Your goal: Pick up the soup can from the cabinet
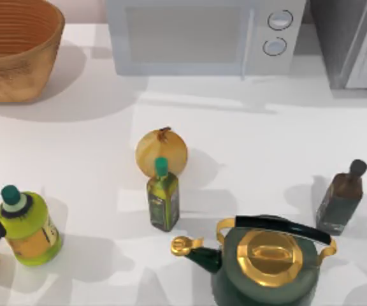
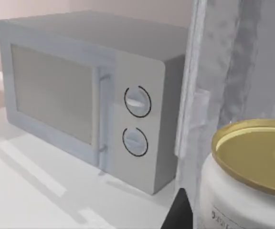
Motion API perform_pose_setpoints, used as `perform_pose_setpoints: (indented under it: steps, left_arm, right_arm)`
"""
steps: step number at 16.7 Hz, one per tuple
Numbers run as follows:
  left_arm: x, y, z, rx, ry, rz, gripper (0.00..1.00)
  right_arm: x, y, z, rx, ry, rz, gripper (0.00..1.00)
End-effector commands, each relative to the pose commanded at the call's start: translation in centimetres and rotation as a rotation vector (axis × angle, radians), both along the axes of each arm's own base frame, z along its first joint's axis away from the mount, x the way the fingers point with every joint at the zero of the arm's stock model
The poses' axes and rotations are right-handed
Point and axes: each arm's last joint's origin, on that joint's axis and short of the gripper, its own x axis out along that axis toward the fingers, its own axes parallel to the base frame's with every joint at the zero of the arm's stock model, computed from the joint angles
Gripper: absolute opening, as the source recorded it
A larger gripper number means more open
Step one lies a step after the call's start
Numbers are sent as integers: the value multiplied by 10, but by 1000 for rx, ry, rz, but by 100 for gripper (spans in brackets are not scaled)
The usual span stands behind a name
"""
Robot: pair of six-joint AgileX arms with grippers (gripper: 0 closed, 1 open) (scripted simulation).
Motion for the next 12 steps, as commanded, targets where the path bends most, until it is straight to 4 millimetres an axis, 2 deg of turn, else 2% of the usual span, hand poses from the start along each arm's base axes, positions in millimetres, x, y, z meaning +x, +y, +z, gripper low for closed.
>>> perform_pose_setpoints:
  steps: [3,6,9,12]
  left_arm:
    - [0,0,0,0,0,0,100]
    - [0,0,0,0,0,0,100]
    - [0,0,0,0,0,0,100]
    - [0,0,0,0,0,0,100]
  right_arm:
    - [8,-52,-38,0,-6,55,0]
    - [0,-93,-81,19,2,90,0]
    - [-14,-116,-118,48,15,116,0]
    - [-22,-125,-137,68,23,130,0]
